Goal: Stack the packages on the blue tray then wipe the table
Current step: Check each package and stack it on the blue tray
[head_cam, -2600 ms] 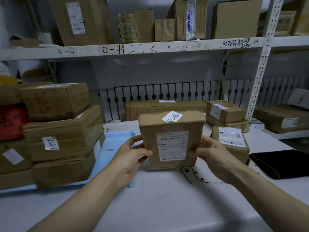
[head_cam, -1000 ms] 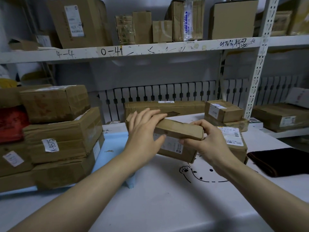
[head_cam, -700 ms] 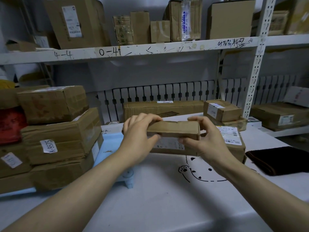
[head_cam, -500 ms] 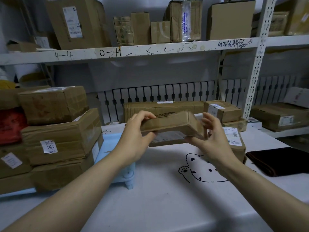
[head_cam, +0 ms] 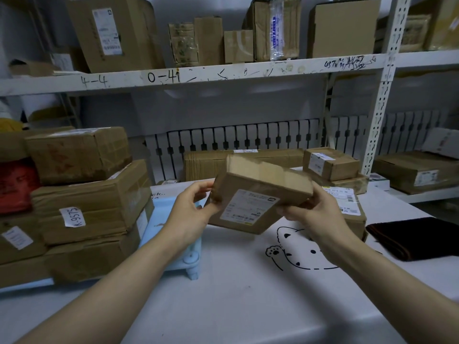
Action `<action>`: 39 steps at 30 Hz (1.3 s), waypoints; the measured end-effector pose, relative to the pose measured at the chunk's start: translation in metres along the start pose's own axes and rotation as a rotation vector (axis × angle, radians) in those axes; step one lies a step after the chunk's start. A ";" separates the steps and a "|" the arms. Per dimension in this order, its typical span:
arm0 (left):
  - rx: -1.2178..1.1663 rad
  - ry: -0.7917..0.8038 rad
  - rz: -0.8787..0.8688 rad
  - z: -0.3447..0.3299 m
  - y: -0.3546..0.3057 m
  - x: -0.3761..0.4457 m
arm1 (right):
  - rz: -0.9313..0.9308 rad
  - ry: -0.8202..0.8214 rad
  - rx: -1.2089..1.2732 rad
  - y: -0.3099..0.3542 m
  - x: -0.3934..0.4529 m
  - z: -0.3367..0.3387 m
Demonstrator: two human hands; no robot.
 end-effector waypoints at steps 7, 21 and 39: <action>-0.041 -0.009 -0.006 -0.002 0.004 0.002 | 0.076 0.009 -0.045 0.002 0.002 -0.007; -0.380 0.070 0.235 0.000 0.008 -0.002 | 0.015 0.040 -0.103 0.000 0.005 -0.006; -0.490 0.142 0.559 -0.021 0.004 -0.010 | -0.019 0.031 -0.054 0.008 -0.001 -0.019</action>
Point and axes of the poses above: each hand's wrist, its own x-axis towards the middle knuckle, its own z-axis out of the back of the hand, y = z × x, the point moved 1 cm from there along x, towards the middle knuckle, and after that the axes turned 10 degrees about z, right-handed, at the moved point
